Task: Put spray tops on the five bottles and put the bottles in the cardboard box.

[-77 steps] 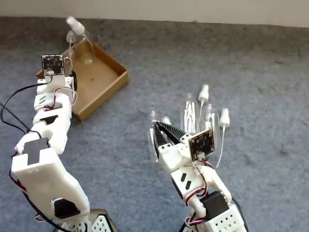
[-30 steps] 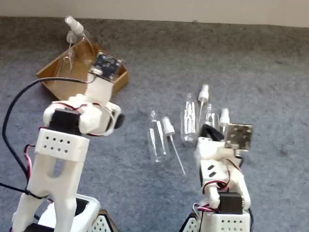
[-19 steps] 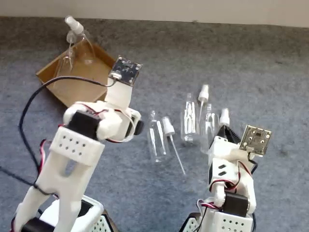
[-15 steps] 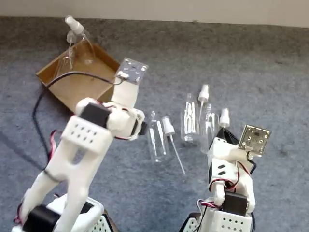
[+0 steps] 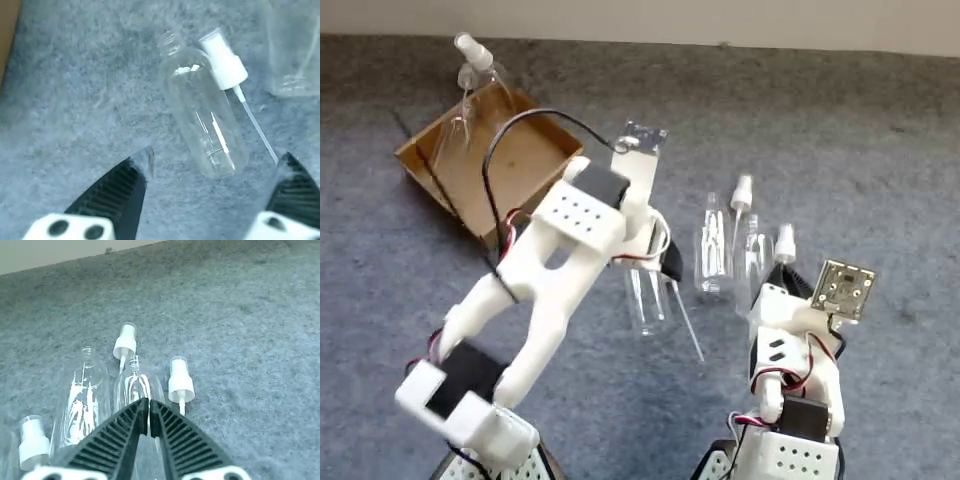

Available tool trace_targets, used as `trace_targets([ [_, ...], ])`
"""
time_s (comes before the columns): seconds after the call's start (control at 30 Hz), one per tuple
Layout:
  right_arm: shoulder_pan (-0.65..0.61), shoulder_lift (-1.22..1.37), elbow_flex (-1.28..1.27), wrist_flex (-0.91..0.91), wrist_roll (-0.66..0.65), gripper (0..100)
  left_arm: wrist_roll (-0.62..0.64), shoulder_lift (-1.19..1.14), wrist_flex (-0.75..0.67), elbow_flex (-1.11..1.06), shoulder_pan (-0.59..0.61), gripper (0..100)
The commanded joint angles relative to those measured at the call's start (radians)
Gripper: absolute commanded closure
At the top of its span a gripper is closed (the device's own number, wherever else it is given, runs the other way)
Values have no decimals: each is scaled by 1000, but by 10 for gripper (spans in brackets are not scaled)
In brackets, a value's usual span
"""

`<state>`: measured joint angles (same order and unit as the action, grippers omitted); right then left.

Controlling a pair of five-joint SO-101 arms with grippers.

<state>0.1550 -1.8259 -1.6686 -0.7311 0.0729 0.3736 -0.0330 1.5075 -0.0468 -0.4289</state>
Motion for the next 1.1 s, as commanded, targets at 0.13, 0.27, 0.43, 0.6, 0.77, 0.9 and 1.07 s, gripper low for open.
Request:
trace_targets([
  [0.13, 8, -12, -24, 31, -11, 988, 117, -222, 26, 194, 24, 646],
  [0.27, 7, -12, -24, 31, -11, 988, 115, -312, 23, 217, 25, 646],
  [0.43, 7, -12, -24, 31, -11, 988, 117, -401, 18, 217, 28, 646],
  [0.6, 7, -12, -24, 31, -11, 988, 117, -435, 17, 217, 64, 646],
  [0.77, 7, -12, -24, 31, -11, 988, 117, -449, -20, 214, 94, 646],
  [0.9, 5, -12, -25, 31, -11, 988, 117, -472, -40, 217, 94, 646],
  [1.07, 5, -12, -25, 31, -11, 988, 110, -495, -38, 217, 97, 724],
])
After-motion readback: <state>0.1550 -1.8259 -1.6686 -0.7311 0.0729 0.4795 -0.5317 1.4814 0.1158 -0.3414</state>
